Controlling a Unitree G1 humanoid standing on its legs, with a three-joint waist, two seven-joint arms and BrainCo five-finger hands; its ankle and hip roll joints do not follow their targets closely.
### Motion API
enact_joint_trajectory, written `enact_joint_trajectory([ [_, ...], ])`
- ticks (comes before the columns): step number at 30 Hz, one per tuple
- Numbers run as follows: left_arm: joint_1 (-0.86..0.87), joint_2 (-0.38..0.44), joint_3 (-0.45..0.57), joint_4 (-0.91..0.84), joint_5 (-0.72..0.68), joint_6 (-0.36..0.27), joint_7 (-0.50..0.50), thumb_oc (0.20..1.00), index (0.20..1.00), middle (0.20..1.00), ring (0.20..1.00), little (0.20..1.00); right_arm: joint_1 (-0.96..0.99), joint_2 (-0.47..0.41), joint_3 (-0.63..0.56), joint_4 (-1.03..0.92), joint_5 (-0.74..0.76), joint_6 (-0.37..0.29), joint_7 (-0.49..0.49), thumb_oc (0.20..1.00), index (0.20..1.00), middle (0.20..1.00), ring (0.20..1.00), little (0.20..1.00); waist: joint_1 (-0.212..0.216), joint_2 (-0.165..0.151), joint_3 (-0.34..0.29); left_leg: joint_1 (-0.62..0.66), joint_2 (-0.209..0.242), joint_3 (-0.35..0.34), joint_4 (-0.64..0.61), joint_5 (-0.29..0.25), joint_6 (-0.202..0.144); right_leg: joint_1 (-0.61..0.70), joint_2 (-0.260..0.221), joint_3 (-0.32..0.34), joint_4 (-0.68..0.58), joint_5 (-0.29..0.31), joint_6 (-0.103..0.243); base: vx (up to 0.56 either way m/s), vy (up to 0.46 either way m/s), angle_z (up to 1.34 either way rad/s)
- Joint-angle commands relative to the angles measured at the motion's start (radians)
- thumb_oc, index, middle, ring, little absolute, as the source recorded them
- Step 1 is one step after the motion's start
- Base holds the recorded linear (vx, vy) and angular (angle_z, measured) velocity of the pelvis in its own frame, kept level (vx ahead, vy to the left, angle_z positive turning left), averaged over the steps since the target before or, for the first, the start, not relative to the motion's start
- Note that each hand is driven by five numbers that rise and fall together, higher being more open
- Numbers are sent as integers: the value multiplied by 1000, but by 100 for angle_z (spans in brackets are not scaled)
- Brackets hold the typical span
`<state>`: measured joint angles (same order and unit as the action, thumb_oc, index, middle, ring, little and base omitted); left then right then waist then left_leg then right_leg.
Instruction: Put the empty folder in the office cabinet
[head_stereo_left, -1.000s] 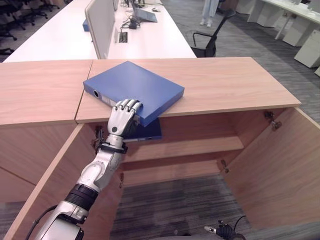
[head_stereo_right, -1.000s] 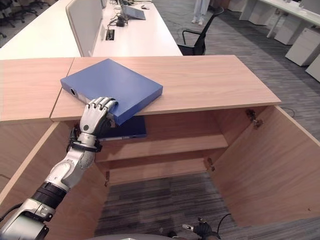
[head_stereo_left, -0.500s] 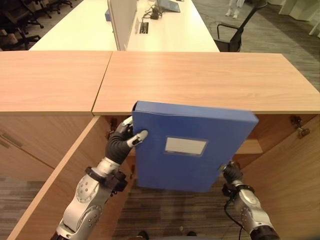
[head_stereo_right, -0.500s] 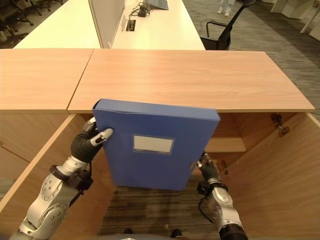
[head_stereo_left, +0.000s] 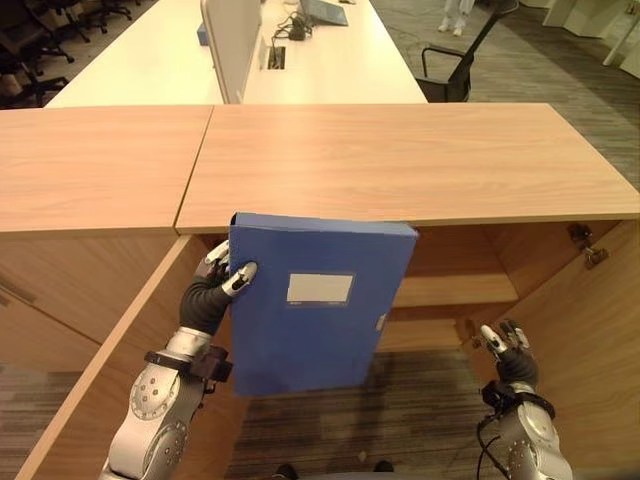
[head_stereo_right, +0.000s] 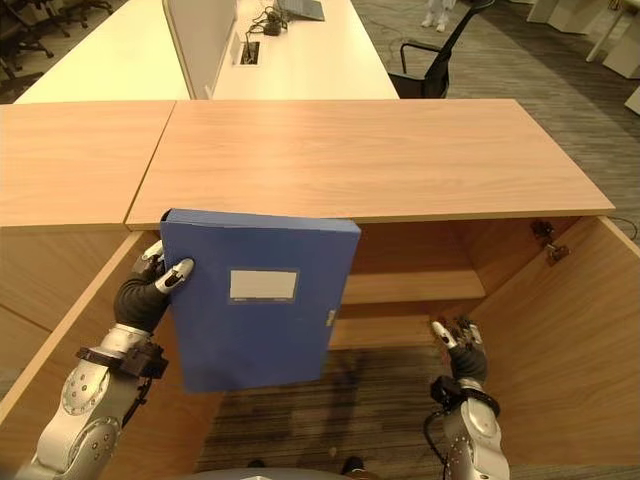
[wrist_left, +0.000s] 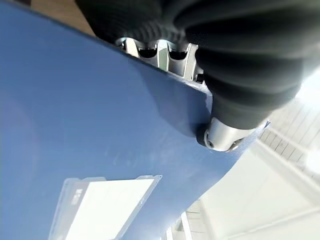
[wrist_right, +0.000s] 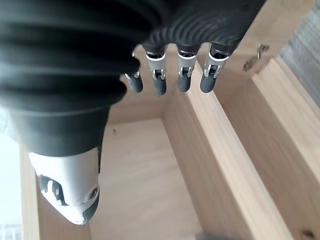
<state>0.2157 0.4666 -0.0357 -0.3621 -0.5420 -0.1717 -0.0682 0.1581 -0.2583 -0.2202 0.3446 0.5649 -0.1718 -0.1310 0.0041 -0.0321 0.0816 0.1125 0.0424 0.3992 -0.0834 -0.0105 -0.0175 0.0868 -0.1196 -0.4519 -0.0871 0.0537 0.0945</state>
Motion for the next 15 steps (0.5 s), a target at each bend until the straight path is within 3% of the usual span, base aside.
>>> enact_joint_trajectory([
  [1,-16,-8,54,-24,61,-67,14,200,200,200,200,200,-20,-31,-28,-119,-73,-63,8,1000,1000,1000,1000,1000,-7,-34,-23,-17,-5,-44,-1,-48,-1,11,-5,-38,29,-47,54,0,0,0],
  [5,-25,-9,64,-8,131,-79,18,200,200,200,200,200,-19,-60,20,-225,-108,-51,85,1000,1000,1000,1000,1000,-6,-38,-23,-20,-3,-38,-1,-46,-2,8,-6,-33,27,-46,53,-19,-9,-3],
  [8,-73,-17,33,26,183,-80,38,200,200,200,200,200,-25,-80,123,-301,-115,-27,176,1000,1000,1000,1000,1000,-6,-44,-21,-20,-1,-33,-1,-42,-5,7,-6,-37,27,-44,52,-11,-7,-3],
  [15,-155,-43,-38,48,211,-78,56,200,200,200,200,200,-72,-63,315,-303,-87,21,271,1000,1000,1000,1000,1000,2,-50,-18,-20,3,-25,0,-38,-9,4,-8,-42,32,-44,50,0,0,0],
])
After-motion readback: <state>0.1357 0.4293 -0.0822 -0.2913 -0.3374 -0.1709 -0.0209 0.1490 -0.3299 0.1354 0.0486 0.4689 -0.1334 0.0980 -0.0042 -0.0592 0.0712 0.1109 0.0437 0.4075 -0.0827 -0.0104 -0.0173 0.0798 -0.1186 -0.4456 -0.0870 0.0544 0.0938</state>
